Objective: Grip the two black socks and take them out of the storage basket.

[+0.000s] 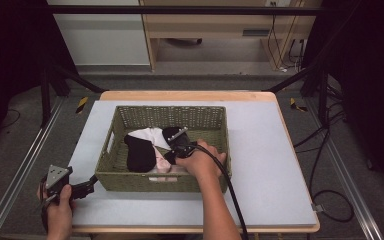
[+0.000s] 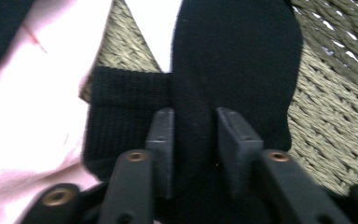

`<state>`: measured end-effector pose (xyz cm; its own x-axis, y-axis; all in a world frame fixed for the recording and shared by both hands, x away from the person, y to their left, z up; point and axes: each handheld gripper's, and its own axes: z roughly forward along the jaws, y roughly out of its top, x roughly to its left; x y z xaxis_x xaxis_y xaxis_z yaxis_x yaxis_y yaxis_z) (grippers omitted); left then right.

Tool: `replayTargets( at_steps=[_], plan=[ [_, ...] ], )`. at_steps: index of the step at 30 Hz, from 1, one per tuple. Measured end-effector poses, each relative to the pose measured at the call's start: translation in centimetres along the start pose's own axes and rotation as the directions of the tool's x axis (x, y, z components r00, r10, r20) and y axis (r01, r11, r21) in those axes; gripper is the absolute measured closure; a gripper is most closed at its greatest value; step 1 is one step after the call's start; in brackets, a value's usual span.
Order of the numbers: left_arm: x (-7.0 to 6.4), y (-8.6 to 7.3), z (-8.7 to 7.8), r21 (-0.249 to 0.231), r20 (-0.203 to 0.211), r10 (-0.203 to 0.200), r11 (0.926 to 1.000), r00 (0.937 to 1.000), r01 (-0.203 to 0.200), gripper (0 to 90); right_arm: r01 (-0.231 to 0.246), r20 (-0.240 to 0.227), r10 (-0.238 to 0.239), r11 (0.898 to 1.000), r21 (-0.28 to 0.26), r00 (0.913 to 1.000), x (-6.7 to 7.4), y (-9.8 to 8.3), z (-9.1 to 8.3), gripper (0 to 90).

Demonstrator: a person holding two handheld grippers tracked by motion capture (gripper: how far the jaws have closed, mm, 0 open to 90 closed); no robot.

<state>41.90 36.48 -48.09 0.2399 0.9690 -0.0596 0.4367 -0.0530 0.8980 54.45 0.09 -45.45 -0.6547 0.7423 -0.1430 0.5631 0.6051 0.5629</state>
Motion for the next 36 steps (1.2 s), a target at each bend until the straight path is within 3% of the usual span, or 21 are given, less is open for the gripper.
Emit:
replayTargets(
  at_steps=[2, 5, 10, 14, 17, 21, 22, 25, 26, 31, 36],
  plan=[
    [0.0, 0.0, 0.0, 0.000, 0.001, -0.001, 1.0000, 1.0000, 0.001, 0.0, -0.014, -0.009, 0.014, 1.000, 0.017, 0.9999, -0.1, 0.1, -0.2, 83.9],
    [0.0, 0.0, 0.0, 0.000, 0.001, -0.001, 1.0000, 1.0000, 0.001, 0.0, -0.022, 0.030, 0.021, 1.000, 0.007, 0.9993, -0.6, 0.2, -0.7, 85.8],
    [0.1, 0.0, 0.0, 0.002, 0.001, -0.003, 1.0000, 1.0000, 0.003, 0.0, -0.050, 0.084, 0.062, 0.990, -0.133, 0.9945, -1.3, 0.4, -2.0, 86.4],
    [0.0, 0.0, 0.0, 0.001, 0.002, -0.004, 1.0000, 1.0000, 0.004, 0.0, -0.022, 0.148, 0.064, 0.964, -0.266, 0.9869, -1.4, 0.4, -3.3, 86.4],
    [0.0, 0.0, 0.0, 0.001, 0.001, -0.002, 1.0000, 1.0000, 0.002, 0.0, -0.004, 0.186, 0.082, 0.923, -0.385, 0.9792, -1.5, 0.3, -4.5, 86.4],
    [0.0, 0.0, 0.0, 0.002, 0.000, 0.002, 1.0000, 1.0000, -0.002, 0.0, 0.010, 0.216, 0.121, 0.852, -0.524, 0.9689, -1.9, -0.1, -6.0, 86.4],
    [0.0, 0.0, 0.0, 0.002, 0.000, 0.003, 1.0000, 1.0000, -0.003, 0.0, 0.019, 0.231, 0.132, 0.831, -0.556, 0.9640, -2.0, -0.2, -6.4, 86.4],
    [0.0, 0.0, 0.0, 0.002, 0.000, 0.002, 1.0000, 1.0000, -0.002, 0.0, -0.025, 0.186, 0.195, 0.752, -0.658, 0.9629, -2.3, -0.5, -7.6, 86.4],
    [0.0, 0.0, 0.0, 0.002, 0.000, 0.002, 1.0000, 1.0000, -0.002, 0.0, -0.025, 0.189, 0.208, 0.733, -0.679, 0.9598, -2.4, -0.6, -7.9, 86.3],
    [0.0, 0.0, 0.0, 0.001, 0.001, -0.001, 1.0000, 1.0000, 0.001, 0.0, 0.024, 0.236, 0.235, 0.658, -0.752, 0.9427, -2.8, -1.1, -9.3, 86.3],
    [0.0, 0.0, 0.0, 0.002, 0.000, 0.003, 1.0000, 1.0000, -0.003, 0.0, 0.027, 0.253, 0.310, 0.583, -0.812, 0.9165, -4.3, -2.2, -11.2, 86.3]
  ],
)
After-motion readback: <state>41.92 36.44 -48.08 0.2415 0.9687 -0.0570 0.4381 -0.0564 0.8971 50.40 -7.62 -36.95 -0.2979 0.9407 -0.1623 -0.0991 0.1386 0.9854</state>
